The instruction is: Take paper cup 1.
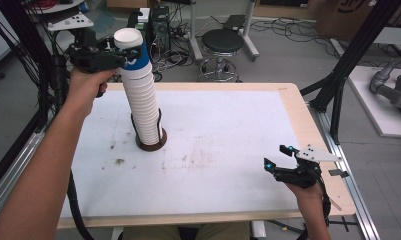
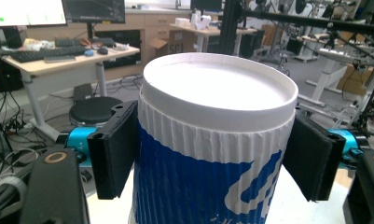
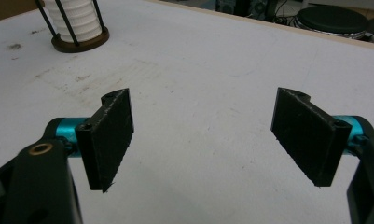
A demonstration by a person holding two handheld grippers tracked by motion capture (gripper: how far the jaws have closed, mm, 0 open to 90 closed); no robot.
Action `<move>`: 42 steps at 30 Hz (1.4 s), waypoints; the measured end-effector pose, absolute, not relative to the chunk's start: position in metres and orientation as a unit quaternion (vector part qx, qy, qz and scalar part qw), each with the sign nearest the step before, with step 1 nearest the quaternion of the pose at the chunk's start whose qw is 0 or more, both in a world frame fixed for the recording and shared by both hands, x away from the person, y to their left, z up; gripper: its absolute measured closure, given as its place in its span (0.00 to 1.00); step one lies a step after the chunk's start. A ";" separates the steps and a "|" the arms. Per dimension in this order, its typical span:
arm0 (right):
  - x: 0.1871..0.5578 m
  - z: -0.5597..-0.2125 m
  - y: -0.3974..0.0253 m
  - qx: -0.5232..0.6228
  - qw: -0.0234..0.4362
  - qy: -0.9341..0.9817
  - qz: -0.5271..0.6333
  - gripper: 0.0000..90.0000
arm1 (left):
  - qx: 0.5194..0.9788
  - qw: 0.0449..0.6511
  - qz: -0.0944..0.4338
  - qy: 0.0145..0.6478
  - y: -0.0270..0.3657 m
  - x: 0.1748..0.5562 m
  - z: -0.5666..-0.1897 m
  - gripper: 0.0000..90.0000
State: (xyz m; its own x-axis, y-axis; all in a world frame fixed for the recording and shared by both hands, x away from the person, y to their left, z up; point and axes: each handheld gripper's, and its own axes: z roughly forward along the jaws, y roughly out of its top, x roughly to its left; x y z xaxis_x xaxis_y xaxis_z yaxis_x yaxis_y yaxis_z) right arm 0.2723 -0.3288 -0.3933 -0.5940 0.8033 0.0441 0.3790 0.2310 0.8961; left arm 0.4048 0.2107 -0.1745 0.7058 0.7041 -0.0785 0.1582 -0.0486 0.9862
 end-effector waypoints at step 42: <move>0.274 -0.393 -0.322 0.379 0.212 0.756 0.490 0.24 | 0.657 0.664 0.247 0.258 0.271 0.331 -0.145 0.29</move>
State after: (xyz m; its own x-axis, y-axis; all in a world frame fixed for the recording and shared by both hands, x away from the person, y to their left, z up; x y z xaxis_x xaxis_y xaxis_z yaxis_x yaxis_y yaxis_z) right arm 0.2737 -0.3223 -0.3931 -0.6225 0.7809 0.0517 0.3664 0.2325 0.9009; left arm 0.3309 0.2711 -0.1454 0.7452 0.6666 -0.0182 0.0117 0.0142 0.9998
